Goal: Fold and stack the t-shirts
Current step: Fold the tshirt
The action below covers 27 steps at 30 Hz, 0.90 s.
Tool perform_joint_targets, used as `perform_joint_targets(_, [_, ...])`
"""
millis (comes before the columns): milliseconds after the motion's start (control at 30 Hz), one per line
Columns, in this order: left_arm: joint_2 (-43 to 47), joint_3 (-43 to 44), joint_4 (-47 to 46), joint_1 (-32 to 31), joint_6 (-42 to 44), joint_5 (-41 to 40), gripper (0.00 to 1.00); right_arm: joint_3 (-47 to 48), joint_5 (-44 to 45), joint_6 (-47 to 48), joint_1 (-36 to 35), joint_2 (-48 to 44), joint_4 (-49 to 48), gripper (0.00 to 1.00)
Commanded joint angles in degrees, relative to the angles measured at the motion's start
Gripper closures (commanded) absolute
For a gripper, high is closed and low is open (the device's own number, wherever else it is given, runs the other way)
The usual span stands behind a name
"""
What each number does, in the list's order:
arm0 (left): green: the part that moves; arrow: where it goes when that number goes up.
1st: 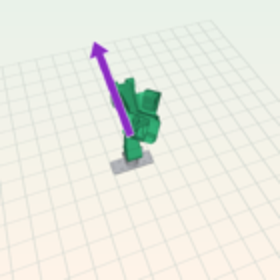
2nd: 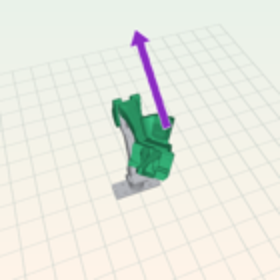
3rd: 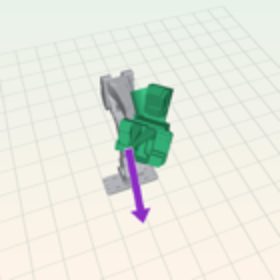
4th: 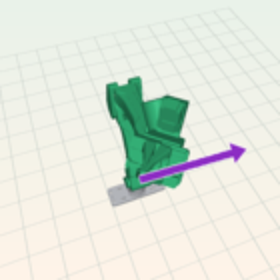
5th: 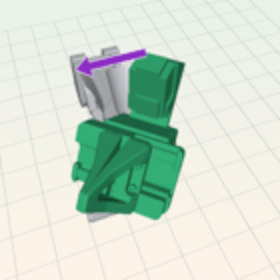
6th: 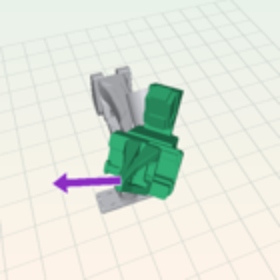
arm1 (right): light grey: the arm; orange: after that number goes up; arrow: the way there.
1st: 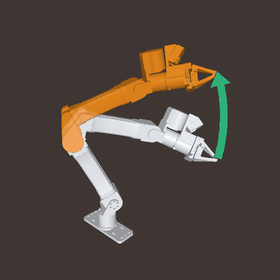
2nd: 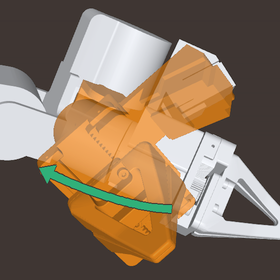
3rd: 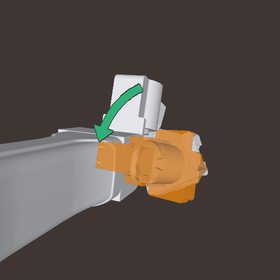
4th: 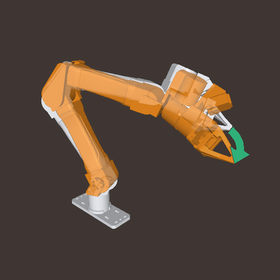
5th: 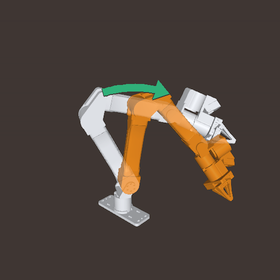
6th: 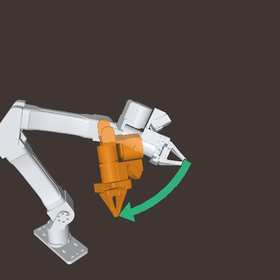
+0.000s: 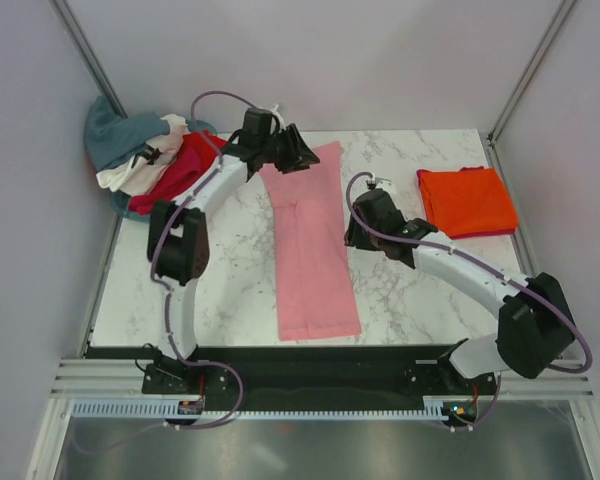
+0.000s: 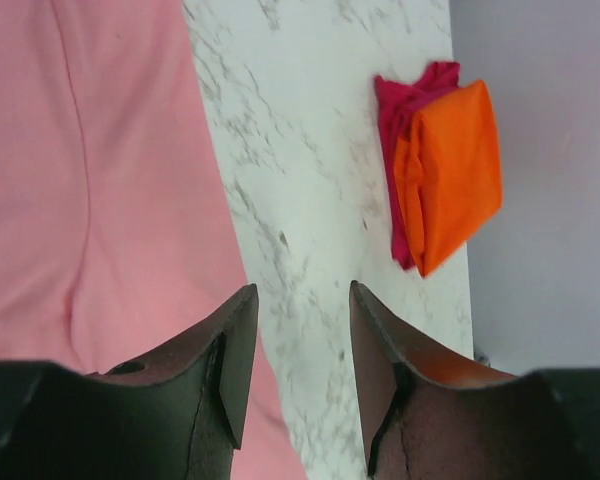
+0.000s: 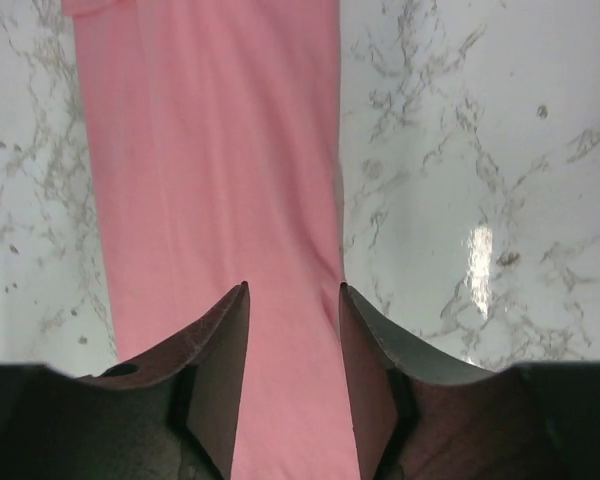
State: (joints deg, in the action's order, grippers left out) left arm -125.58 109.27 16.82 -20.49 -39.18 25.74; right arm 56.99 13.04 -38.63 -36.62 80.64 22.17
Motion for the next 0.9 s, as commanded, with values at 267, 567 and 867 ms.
perform_joint_targets(267, [29.5,-38.0,-3.7,0.1,7.4,-8.7,0.48,19.8,-17.8,6.9,13.4,22.0,-5.5,0.44])
perform_joint_targets(567, [24.8,-39.7,-5.0,1.2,6.0,-11.5,0.43,33.1,-22.4,6.2,17.9,38.3,-5.7,0.49])
perform_joint_targets(867, [16.3,-34.7,-5.4,4.8,4.8,-11.8,0.45,42.8,-26.2,6.5,19.7,47.8,-5.7,0.5])
